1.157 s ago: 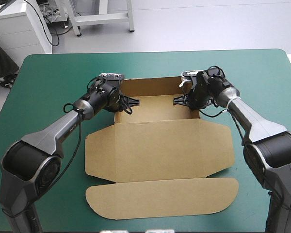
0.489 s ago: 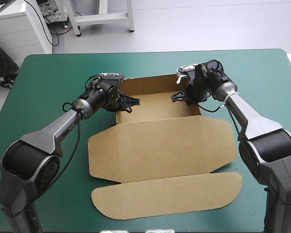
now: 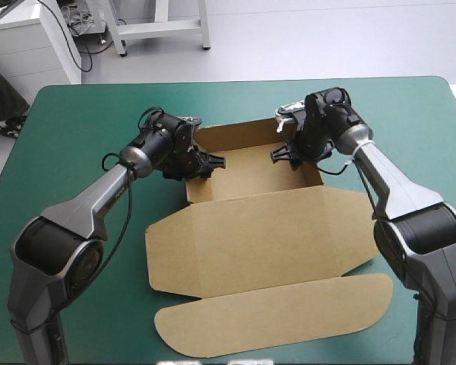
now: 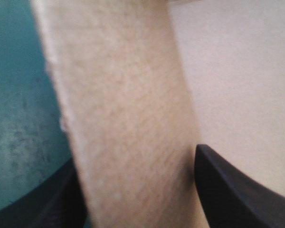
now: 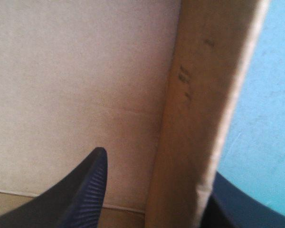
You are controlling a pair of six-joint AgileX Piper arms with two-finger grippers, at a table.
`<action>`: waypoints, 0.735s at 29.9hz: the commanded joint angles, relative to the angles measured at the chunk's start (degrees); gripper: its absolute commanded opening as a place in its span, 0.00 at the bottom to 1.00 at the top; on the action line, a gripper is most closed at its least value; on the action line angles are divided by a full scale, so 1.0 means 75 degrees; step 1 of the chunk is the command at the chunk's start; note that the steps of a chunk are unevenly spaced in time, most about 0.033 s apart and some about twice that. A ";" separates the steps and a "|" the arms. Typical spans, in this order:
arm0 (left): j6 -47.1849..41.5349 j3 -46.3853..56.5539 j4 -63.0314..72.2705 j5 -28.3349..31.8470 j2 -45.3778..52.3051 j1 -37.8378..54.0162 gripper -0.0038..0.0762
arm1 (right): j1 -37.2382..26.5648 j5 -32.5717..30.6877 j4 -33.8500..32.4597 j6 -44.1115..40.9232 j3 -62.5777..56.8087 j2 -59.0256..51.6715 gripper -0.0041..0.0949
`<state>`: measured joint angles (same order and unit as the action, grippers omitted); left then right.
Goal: Fold the box
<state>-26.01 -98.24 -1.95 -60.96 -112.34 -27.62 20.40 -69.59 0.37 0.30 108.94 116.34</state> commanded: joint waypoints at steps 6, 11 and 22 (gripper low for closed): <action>0.0121 -0.1110 0.0136 -0.0821 0.0449 -0.0066 0.61 | -0.0117 -0.0302 -0.0049 0.0079 0.1536 -0.0507 0.50; 0.0385 -0.1435 0.0034 -0.1216 0.0698 -0.0066 0.61 | -0.0157 -0.0302 -0.0049 0.0049 0.1734 -0.0675 0.50; 0.1671 -0.2218 0.0055 -0.1737 0.2413 -0.0066 0.50 | -0.0174 -0.0302 -0.0049 -0.0041 0.1734 -0.1915 0.50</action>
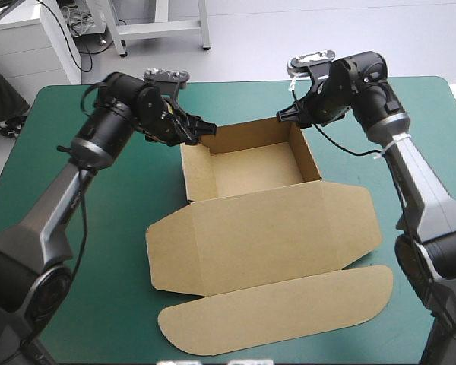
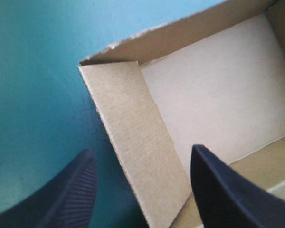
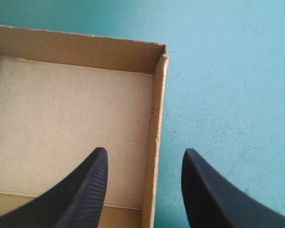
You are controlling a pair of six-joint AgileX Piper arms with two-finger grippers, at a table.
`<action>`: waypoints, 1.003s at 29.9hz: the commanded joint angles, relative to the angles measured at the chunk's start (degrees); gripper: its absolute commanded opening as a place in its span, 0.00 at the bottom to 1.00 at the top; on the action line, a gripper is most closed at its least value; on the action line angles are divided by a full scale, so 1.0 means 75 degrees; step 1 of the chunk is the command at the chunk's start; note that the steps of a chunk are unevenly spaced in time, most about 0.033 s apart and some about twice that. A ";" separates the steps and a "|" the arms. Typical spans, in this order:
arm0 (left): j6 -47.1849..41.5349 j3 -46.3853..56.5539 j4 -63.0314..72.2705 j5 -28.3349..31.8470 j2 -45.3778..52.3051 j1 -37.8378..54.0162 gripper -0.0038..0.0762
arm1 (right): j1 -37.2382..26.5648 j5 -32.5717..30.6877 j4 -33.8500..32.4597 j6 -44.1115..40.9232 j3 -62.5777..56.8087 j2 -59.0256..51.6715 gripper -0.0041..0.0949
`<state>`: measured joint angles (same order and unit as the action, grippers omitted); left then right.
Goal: Fold the box
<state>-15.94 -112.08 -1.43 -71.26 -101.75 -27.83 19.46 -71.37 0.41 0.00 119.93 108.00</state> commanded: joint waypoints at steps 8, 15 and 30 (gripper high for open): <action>0.1639 -0.0263 0.0065 -0.0363 0.2805 -0.0040 0.04 | -0.0049 -0.0065 0.0024 -0.0086 0.0256 -0.1918 0.50; 0.2126 0.1446 0.0134 -0.0227 0.4592 -0.0054 0.04 | -0.0049 -0.0065 0.0011 0.0000 0.0256 -0.2544 0.50; 0.2229 0.8237 0.0103 0.2557 1.0207 -0.0054 0.04 | -0.0049 -0.0065 -0.0617 0.0063 -0.0044 -0.1259 0.49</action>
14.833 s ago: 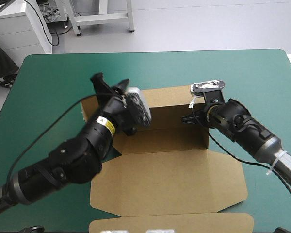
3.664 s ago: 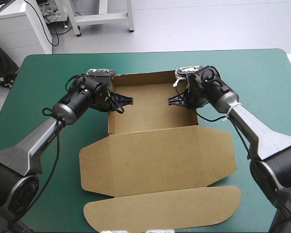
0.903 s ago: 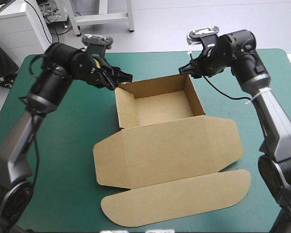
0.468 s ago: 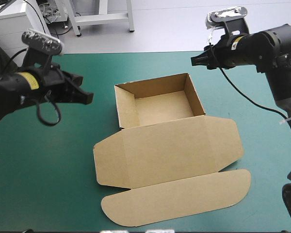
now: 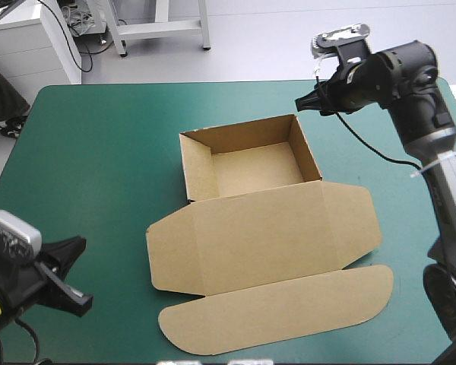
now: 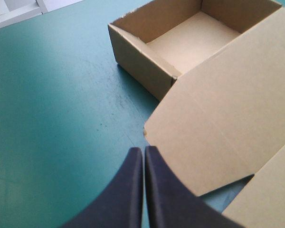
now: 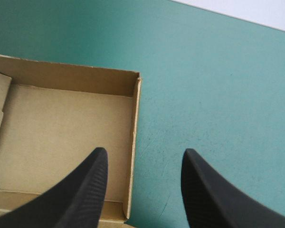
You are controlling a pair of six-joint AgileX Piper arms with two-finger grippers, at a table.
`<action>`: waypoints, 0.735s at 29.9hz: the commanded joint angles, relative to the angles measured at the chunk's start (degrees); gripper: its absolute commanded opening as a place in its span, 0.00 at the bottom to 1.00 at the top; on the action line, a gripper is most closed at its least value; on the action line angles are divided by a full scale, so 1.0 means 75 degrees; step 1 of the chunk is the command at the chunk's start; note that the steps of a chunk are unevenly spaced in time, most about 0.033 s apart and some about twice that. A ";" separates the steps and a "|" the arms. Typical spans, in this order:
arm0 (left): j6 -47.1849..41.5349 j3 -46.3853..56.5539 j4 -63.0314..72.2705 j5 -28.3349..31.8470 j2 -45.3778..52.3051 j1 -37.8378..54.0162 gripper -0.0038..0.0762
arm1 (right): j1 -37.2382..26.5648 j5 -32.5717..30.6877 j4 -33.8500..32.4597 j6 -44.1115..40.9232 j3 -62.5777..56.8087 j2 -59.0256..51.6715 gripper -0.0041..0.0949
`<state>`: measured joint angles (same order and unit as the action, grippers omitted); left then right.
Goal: Fold the box
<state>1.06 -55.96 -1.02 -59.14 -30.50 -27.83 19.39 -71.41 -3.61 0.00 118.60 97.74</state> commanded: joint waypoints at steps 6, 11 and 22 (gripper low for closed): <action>-0.0065 0.2445 0.0203 0.1259 0.2333 -0.0054 0.04 | -0.0041 -0.0060 -0.0009 0.0063 0.0133 0.1290 0.50; -0.0065 0.3167 0.0420 0.1351 0.3352 -0.0054 0.04 | -0.0041 -0.0060 0.0191 0.0000 0.0133 0.2102 0.49; -0.0142 0.3654 0.0420 0.1374 0.4168 -0.0054 0.04 | -0.0041 -0.0060 0.0303 0.0000 0.0133 0.3051 0.43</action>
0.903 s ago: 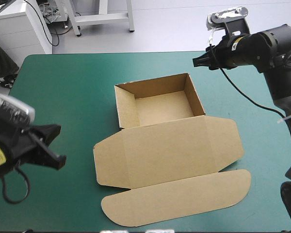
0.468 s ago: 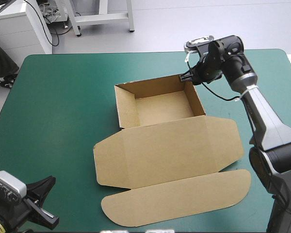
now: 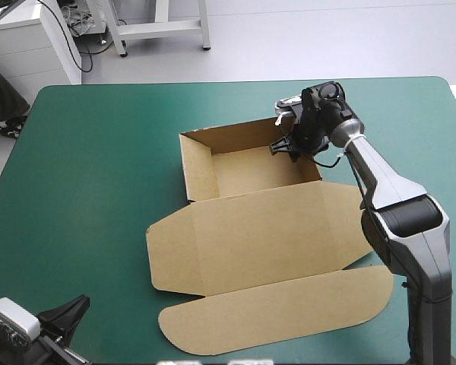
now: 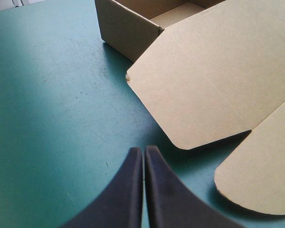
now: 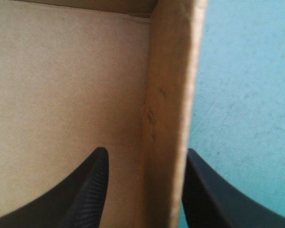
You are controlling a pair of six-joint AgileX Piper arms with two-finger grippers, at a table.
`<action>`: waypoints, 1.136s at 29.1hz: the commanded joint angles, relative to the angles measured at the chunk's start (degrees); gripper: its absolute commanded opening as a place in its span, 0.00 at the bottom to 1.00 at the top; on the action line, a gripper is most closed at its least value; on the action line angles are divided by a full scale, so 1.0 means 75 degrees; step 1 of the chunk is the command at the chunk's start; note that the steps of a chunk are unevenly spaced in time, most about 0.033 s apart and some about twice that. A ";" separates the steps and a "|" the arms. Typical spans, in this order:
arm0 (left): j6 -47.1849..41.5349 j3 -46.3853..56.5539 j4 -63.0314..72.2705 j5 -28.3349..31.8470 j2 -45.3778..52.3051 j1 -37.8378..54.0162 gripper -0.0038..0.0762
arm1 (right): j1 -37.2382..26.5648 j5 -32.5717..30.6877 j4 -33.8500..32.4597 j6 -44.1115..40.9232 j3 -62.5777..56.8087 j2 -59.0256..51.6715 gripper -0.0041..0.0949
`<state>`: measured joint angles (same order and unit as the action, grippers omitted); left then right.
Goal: Fold the box
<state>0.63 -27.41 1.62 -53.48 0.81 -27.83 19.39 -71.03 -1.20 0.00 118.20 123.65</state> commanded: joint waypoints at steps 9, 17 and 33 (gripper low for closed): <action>-0.0084 -0.0152 0.0068 0.0621 0.0025 -0.0054 0.04 | -0.0041 -0.0110 -0.0839 -0.0321 0.0186 -0.0387 0.02; -0.0084 -0.0152 0.0068 0.0621 0.0025 -0.0054 0.04 | -0.0992 -0.0110 -0.1340 -0.0376 0.0186 -0.0443 0.02; -0.0084 -0.0152 0.0068 0.0621 0.0025 -0.0054 0.04 | -0.6072 -0.0110 -0.0801 0.0000 0.0186 -0.0566 0.02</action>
<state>0.63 -27.28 1.74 -53.14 0.81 -27.83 -21.69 -70.97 -6.45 -0.67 118.20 123.62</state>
